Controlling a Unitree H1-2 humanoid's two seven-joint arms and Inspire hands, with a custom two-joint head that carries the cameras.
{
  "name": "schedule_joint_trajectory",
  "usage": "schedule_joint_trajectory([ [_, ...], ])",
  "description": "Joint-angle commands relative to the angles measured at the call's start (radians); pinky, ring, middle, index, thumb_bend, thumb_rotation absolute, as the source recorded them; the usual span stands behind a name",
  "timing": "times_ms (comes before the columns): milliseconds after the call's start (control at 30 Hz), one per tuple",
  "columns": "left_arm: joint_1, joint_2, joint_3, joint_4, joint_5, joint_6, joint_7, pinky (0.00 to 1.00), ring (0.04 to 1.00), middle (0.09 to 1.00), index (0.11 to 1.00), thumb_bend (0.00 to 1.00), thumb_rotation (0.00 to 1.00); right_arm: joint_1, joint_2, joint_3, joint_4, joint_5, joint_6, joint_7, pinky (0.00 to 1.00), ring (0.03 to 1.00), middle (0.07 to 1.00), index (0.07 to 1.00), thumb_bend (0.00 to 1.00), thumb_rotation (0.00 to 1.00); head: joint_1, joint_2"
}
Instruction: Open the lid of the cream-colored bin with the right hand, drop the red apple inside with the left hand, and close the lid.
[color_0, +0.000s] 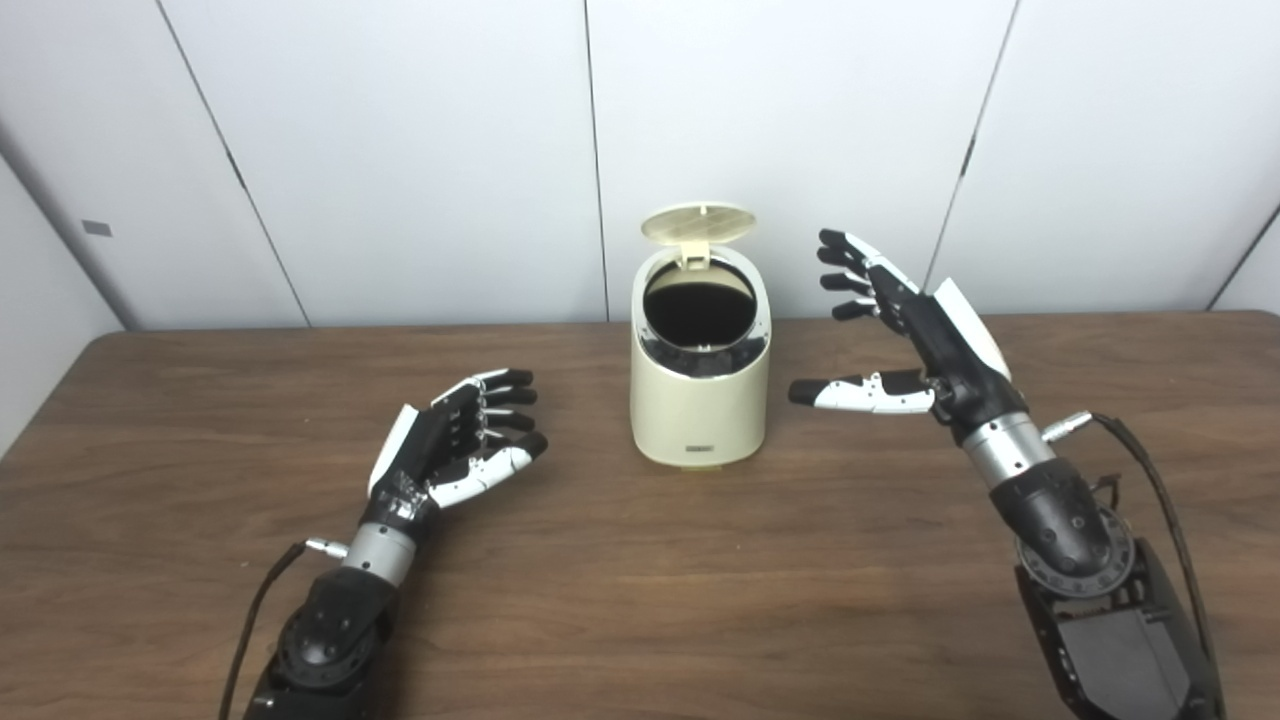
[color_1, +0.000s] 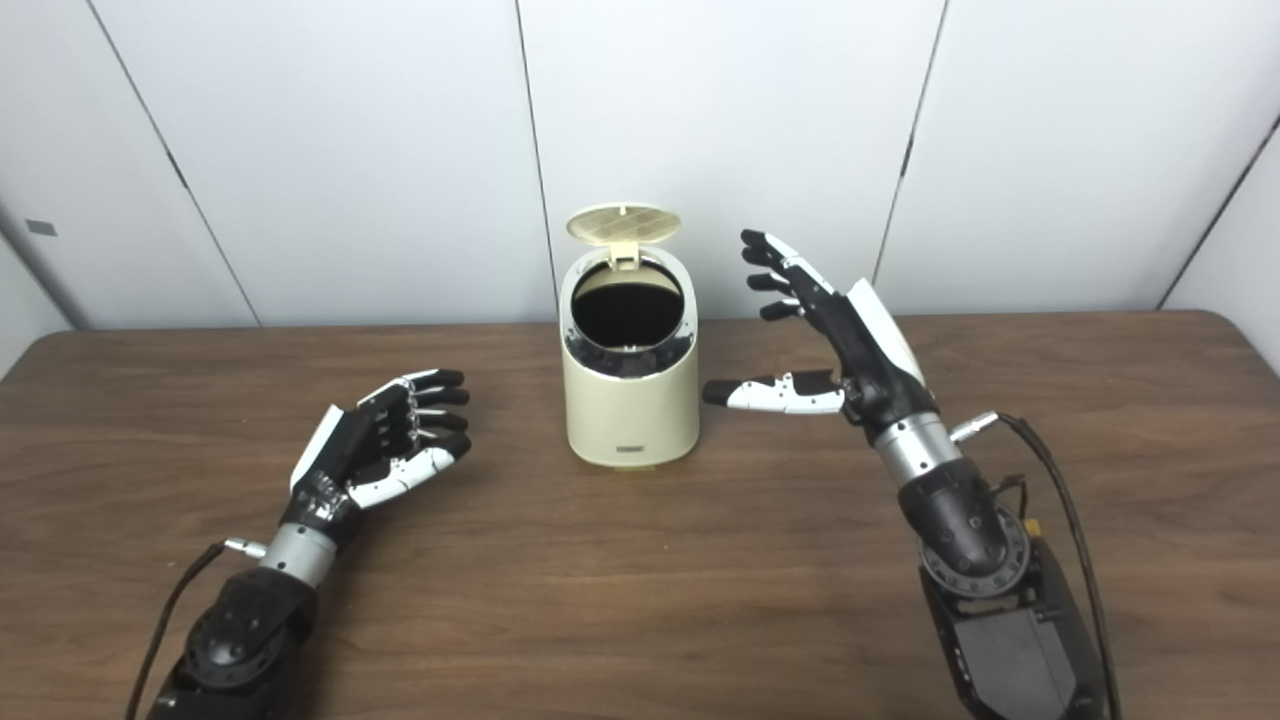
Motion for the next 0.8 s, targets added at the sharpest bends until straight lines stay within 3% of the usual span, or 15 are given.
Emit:
schedule_joint_trajectory([
  [0,-0.021,0.003,0.002,-0.009,0.002,-0.052,-0.008,0.55,0.668,0.75,0.782,0.68,0.27,-0.066,-0.024,-0.004,-0.016,0.009,-0.008,0.01,0.73,0.838,0.887,0.906,0.79,0.36,-0.001,0.001],
  [200,-0.012,-0.007,-0.003,0.003,0.014,-0.068,-0.014,0.53,0.654,0.743,0.777,0.66,0.25,-0.142,-0.026,0.008,0.001,0.0,0.002,0.025,0.73,0.835,0.875,0.894,0.79,0.33,-0.003,-0.004],
  [267,-0.01,-0.01,-0.003,0.0,0.012,-0.059,-0.017,0.53,0.657,0.741,0.775,0.67,0.24,-0.16,-0.031,0.017,0.005,-0.012,0.006,0.031,0.78,0.861,0.883,0.899,0.77,0.37,-0.002,-0.004],
  [333,-0.005,-0.014,-0.007,-0.01,0.016,-0.044,-0.019,0.53,0.657,0.742,0.777,0.66,0.23,-0.19,-0.042,0.037,0.007,-0.049,0.037,0.044,0.83,0.886,0.899,0.909,0.77,0.41,-0.002,-0.004],
  [500,-0.005,-0.019,-0.014,0.001,0.029,-0.056,-0.015,0.53,0.651,0.737,0.778,0.64,0.2,-0.235,-0.041,0.059,-0.003,-0.078,0.109,0.066,0.82,0.923,0.928,0.907,0.8,0.44,-0.001,-0.004],
  [767,-0.007,-0.029,-0.011,0.004,0.033,-0.051,-0.013,0.52,0.643,0.73,0.775,0.63,0.17,-0.29,-0.057,0.128,-0.019,-0.143,0.159,0.123,0.84,0.934,0.94,0.912,0.74,0.51,0.001,-0.003],
])
